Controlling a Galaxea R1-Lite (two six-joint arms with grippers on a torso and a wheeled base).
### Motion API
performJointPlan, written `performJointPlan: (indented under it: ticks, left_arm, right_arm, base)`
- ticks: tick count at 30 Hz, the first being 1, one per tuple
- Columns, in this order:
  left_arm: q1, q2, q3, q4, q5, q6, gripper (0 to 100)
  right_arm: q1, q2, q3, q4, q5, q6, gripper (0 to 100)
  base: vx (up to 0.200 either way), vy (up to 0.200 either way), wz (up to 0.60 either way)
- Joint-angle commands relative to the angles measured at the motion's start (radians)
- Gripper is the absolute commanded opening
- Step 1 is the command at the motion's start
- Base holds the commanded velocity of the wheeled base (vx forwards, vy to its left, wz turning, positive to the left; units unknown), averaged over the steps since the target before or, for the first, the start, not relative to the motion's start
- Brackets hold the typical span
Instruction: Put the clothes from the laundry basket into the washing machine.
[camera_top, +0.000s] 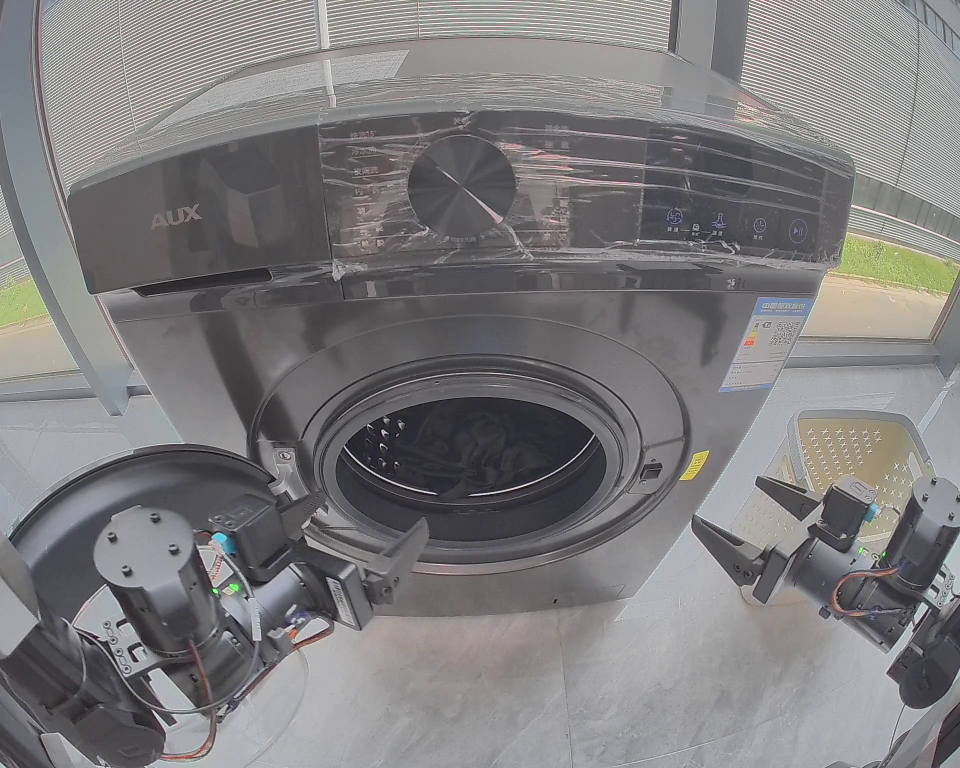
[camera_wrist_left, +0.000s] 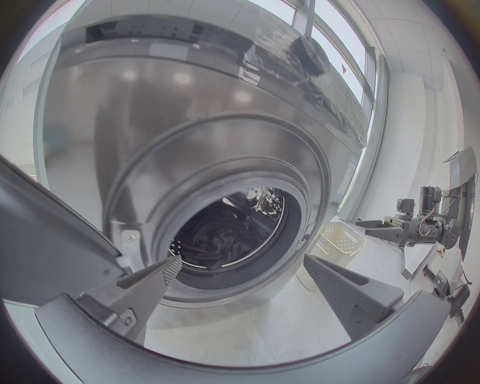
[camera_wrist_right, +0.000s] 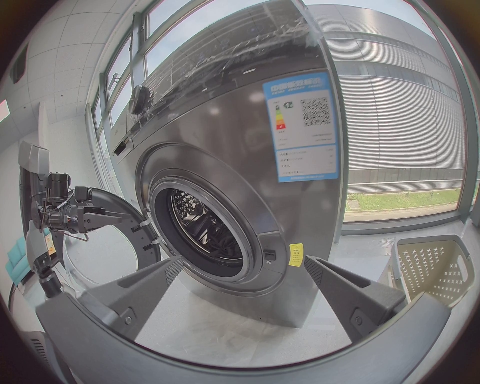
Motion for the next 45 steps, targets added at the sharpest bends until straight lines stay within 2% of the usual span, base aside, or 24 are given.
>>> performJointPlan:
  ticks: [1, 6, 11, 14, 17, 22, 24, 25, 26, 27, 28, 30, 31, 36, 37, 43, 45]
  left_arm:
    - [0.036, -0.101, 0.047, -0.015, 0.000, 0.015, 100]
    - [0.085, -0.119, 0.102, -0.026, 0.002, 0.078, 100]
    - [0.111, -0.165, 0.133, -0.040, -0.001, 0.087, 100]
    - [0.142, -0.211, 0.142, -0.040, -0.004, 0.109, 100]
    - [0.162, -0.256, 0.165, -0.037, -0.023, 0.130, 100]
    - [0.214, -0.323, 0.217, -0.034, -0.038, 0.158, 100]
    - [0.240, -0.355, 0.233, -0.024, -0.038, 0.161, 100]
    - [0.241, -0.360, 0.233, -0.021, -0.038, 0.161, 100]
    - [0.252, -0.391, 0.233, -0.006, -0.038, 0.161, 100]
    - [0.252, -0.391, 0.233, -0.006, -0.038, 0.161, 100]
    - [0.266, -0.447, 0.233, 0.035, -0.038, 0.165, 100]
    - [0.272, -0.495, 0.233, 0.081, -0.040, 0.175, 100]
    - [0.272, -0.559, 0.233, 0.144, -0.043, 0.181, 100]
    - [0.270, -0.740, 0.233, 0.345, -0.047, 0.181, 100]
    - [0.273, -0.809, 0.233, 0.440, -0.046, 0.182, 100]
    - [0.270, -1.135, 0.196, 0.763, -0.047, 0.176, 100]
    - [0.290, -1.216, 0.196, 0.848, -0.049, 0.171, 100]
  right_arm:
    - [-0.021, -0.082, 0.045, 0.006, 0.003, 0.002, 100]
    - [-0.024, -0.095, 0.068, 0.005, 0.000, 0.002, 100]
    - [-0.021, -0.164, 0.069, 0.014, -0.011, 0.003, 100]
    - [-0.007, -0.256, 0.069, 0.061, -0.012, -0.007, 100]
    - [-0.007, -0.342, 0.069, 0.158, -0.018, -0.012, 100]
    - [-0.007, -0.518, 0.069, 0.393, -0.041, -0.007, 100]
    - [-0.006, -0.612, 0.069, 0.497, -0.041, -0.007, 100]
    - [-0.006, -0.628, 0.069, 0.511, -0.041, -0.007, 100]
    - [-0.006, -0.700, 0.068, 0.585, -0.040, -0.010, 100]
    - [-0.006, -0.700, 0.068, 0.585, -0.040, -0.010, 100]
    - [-0.021, -0.800, 0.068, 0.674, -0.040, -0.024, 100]
    - [-0.033, -0.863, 0.068, 0.733, -0.040, -0.021, 100]
    - [-0.069, -0.940, 0.068, 0.807, -0.040, -0.020, 100]
    - [-0.172, -1.158, 0.068, 0.994, -0.032, -0.032, 100]
    - [-0.201, -1.231, 0.065, 1.046, -0.029, -0.033, 100]
    - [-0.287, -1.418, 0.068, 1.135, -0.029, -0.032, 100]
    - [-0.323, -1.469, 0.068, 1.168, -0.029, -0.032, 100]
  base:
    - [0.000, 0.000, 0.00]
    - [-0.200, 0.000, 0.00]
    - [-0.200, 0.000, 0.00]
    - [-0.200, 0.000, 0.00]
    - [-0.200, 0.000, 0.00]
    - [-0.200, 0.000, 0.00]
    - [-0.200, 0.000, 0.00]
    - [-0.200, 0.000, 0.00]
    - [-0.200, 0.000, 0.00]
    - [-0.200, 0.000, 0.00]
    - [-0.200, 0.000, 0.00]
    - [-0.200, 0.000, 0.00]
    - [-0.200, 0.000, 0.00]
    - [-0.200, 0.000, 0.00]
    - [-0.200, 0.000, 0.00]
    - [0.000, 0.000, 0.00]
    - [0.000, 0.000, 0.00]
